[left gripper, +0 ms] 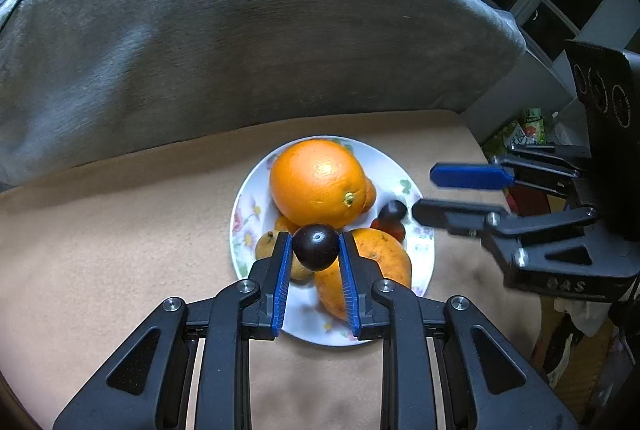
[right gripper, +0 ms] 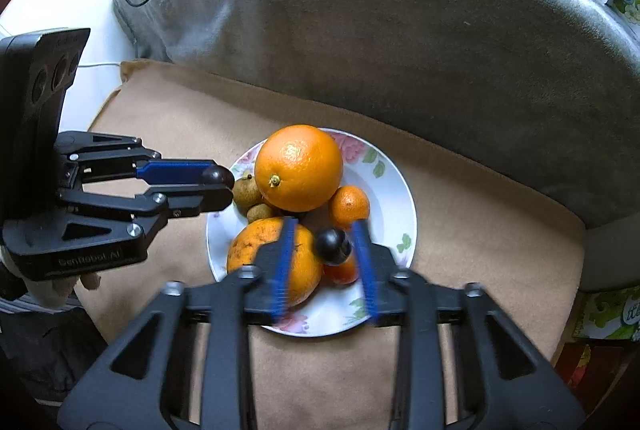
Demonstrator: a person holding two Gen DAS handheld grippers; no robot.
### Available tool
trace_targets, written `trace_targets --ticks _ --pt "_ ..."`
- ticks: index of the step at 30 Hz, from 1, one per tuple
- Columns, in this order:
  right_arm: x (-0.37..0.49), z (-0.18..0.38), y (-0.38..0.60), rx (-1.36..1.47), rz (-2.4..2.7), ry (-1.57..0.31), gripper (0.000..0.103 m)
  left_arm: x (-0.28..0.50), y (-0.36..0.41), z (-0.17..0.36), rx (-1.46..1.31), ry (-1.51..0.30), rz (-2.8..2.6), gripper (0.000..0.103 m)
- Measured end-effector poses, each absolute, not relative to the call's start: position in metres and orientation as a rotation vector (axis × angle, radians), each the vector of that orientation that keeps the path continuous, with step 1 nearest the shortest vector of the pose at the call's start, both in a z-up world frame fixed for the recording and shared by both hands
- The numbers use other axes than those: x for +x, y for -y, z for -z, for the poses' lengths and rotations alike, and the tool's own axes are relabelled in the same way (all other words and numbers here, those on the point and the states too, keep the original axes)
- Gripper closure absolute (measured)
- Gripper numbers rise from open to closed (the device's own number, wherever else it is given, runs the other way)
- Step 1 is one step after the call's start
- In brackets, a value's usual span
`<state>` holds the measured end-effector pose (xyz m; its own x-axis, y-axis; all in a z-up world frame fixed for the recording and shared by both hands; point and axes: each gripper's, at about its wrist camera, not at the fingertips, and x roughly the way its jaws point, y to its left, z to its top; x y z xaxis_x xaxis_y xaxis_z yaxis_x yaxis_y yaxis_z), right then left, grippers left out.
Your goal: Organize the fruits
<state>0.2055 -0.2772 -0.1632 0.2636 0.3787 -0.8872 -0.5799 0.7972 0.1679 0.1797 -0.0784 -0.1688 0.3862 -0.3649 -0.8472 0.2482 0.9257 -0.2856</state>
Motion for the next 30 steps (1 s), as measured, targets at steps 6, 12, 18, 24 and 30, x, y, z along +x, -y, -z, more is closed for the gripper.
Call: trace_targets --ticks 6,12,18,24,30 --pt "0.204 0.158 0.281 -0.181 -0.648 -1.114 0.051 0.178 0.076 0.163 -0.109 -1.103 0.386 0.080" --pt "0.191 0.149 0.287 -0.145 -0.625 -1.096 0.046 0.168 0.073 0.152 -0.092 -1.082 0.380 0.073" --pt "0.174 0.139 0.293 -0.106 -0.579 -1.080 0.036 0.157 0.071 0.140 -0.083 -1.061 0.365 0.052" --pt "0.156 0.136 0.302 -0.088 -0.534 -1.079 0.025 0.145 0.069 0.133 -0.064 -1.057 0.350 0.042" --pt "0.143 0.133 0.311 -0.074 -0.468 -1.090 0.019 0.134 0.069 0.127 -0.053 -1.065 0.327 0.037"
